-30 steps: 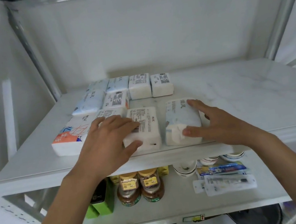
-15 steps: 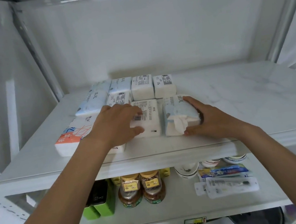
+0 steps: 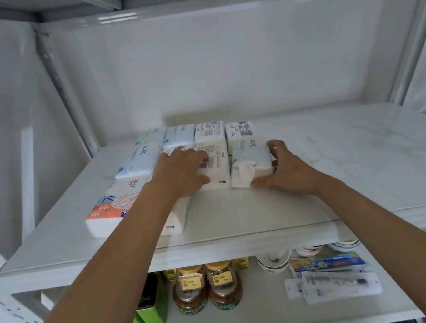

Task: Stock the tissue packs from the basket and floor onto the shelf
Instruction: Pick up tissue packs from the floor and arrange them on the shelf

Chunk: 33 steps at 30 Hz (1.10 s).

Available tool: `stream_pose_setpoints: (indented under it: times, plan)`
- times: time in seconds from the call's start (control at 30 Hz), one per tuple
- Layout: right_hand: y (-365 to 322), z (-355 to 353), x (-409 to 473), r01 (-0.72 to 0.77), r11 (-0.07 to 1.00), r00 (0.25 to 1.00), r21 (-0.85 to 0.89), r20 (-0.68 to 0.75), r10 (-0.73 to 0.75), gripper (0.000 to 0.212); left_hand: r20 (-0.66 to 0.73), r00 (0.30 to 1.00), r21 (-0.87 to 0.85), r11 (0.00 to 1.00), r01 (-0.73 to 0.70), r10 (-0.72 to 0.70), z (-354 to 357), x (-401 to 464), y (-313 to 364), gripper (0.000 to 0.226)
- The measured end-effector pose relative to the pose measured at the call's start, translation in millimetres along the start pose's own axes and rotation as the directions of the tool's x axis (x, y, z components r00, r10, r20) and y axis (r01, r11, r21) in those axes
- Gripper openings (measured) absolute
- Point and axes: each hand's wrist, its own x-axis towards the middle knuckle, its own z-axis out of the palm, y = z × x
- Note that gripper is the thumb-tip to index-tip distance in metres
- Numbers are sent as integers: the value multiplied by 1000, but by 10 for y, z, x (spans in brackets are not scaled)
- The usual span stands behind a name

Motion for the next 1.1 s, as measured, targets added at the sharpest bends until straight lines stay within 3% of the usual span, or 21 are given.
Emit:
stream_pose_setpoints:
  times: [0.27,0.43,0.5,0.6,0.67,0.73,0.83,0.97,1.1]
  plan:
    - [149,27,92,-8,996,989,90,-147,22,77,-2,999,-51,998,41,-41,26,74,14,50]
    - [152,104,77,64,997,982,48,-182,-54,74,-13,998,-87,994,58,-60,55,101,33,51]
    - [149,129,59,83,997,981,8,-178,-80,73,-16,998,-177,982,64,-67,43,75,8,52]
    - [138,165,53,92,995,979,-27,-183,-95,72,-128,982,-348,934,85,-137,-30,-30,-171,47]
    - [118,180,52,96,994,977,-47,-189,-103,72,-261,940,-368,923,113,-219,-88,-101,-441,38]
    - [108,196,59,101,993,975,-65,-193,-112,73,-304,891,-404,893,199,-336,-120,-145,-802,35]
    - [110,210,61,112,989,973,-96,-193,-129,74,-131,863,-439,809,390,-487,-103,-194,-1233,46]
    - [117,209,70,117,982,975,-150,-172,-142,73,144,871,-455,751,479,-469,43,-249,-1295,64]
    - [107,220,76,130,971,975,-202,-153,-163,72,143,865,-499,720,482,-480,113,-245,-1150,76]
